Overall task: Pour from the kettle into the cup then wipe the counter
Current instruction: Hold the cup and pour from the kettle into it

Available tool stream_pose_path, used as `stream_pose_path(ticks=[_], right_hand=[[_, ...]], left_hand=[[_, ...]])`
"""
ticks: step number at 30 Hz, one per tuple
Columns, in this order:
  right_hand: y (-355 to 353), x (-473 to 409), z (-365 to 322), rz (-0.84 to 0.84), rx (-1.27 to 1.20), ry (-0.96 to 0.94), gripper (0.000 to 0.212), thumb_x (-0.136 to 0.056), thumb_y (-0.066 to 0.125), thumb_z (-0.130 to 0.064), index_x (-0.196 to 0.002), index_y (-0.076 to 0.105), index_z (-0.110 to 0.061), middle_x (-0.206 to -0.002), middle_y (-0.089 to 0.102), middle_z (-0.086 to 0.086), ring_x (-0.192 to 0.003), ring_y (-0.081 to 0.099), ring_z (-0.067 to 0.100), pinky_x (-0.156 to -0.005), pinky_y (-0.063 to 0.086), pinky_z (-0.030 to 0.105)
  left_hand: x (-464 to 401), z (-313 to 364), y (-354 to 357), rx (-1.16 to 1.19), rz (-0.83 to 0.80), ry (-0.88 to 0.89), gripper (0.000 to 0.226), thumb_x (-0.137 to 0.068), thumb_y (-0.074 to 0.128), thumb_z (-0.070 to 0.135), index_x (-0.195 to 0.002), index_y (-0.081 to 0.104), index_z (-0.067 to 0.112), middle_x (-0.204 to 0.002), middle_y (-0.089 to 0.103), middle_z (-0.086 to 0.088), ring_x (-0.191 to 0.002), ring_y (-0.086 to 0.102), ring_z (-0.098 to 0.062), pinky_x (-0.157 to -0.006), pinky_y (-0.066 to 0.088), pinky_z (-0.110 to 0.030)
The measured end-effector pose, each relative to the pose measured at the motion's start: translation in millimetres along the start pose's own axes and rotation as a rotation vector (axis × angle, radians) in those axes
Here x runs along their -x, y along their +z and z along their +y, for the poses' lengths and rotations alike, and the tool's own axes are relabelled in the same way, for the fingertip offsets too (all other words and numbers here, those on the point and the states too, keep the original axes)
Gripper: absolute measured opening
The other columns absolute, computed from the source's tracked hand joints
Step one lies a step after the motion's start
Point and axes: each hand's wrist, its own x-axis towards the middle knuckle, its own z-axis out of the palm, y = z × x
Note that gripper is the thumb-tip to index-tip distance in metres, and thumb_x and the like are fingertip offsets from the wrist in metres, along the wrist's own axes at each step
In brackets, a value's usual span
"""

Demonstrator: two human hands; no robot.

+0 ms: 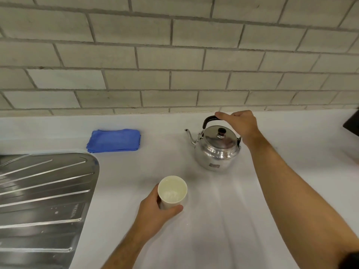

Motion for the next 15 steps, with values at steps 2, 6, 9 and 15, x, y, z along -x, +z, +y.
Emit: stream_pose_path(ticks=[2, 6, 9, 15], right_hand=[[6, -17, -5, -0.013, 0.013, 0.023, 0.072, -0.048, 0.084, -0.061, -0.033, 0.026, -0.02, -0.038, 0.021, -0.012, -0.036, 0.025, 0.01, -0.057, 0.032, 0.028], [19, -42, -9, -0.044, 0.031, 0.058, 0.068, -0.046, 0.085, -0.061, -0.037, 0.028, -0.024, -0.039, 0.026, -0.013, -0.033, 0.028, 0.007, -0.053, 0.033, 0.026], [27, -54, -7, -0.027, 0.012, 0.086, 0.058, -0.044, 0.086, -0.062, -0.041, 0.041, -0.025, -0.041, 0.039, -0.015, -0.045, 0.042, 0.009, -0.052, 0.036, 0.023], [36, -65, -1, -0.002, -0.031, -0.004, 0.059, -0.047, 0.083, -0.067, -0.044, 0.044, -0.022, -0.046, 0.034, -0.006, -0.046, 0.038, 0.011, -0.062, 0.043, 0.023]], left_hand=[[0, 0, 0, 0.004, 0.002, 0.0, 0.066, -0.056, 0.087, 0.04, -0.108, 0.051, 0.058, -0.105, 0.063, 0.036, -0.097, 0.058, 0.012, -0.07, 0.047, -0.006], [-1, 0, 0, 0.0, -0.001, 0.007, 0.065, -0.055, 0.086, 0.041, -0.11, 0.053, 0.054, -0.104, 0.065, 0.031, -0.097, 0.06, 0.007, -0.07, 0.048, -0.007], [-1, 0, -1, 0.004, -0.008, 0.011, 0.063, -0.055, 0.087, 0.039, -0.107, 0.054, 0.056, -0.105, 0.065, 0.032, -0.097, 0.06, 0.009, -0.072, 0.046, -0.004], [-2, 1, -1, 0.015, -0.017, 0.009, 0.063, -0.057, 0.088, 0.032, -0.107, 0.054, 0.052, -0.105, 0.062, 0.038, -0.099, 0.058, 0.013, -0.073, 0.043, 0.0]])
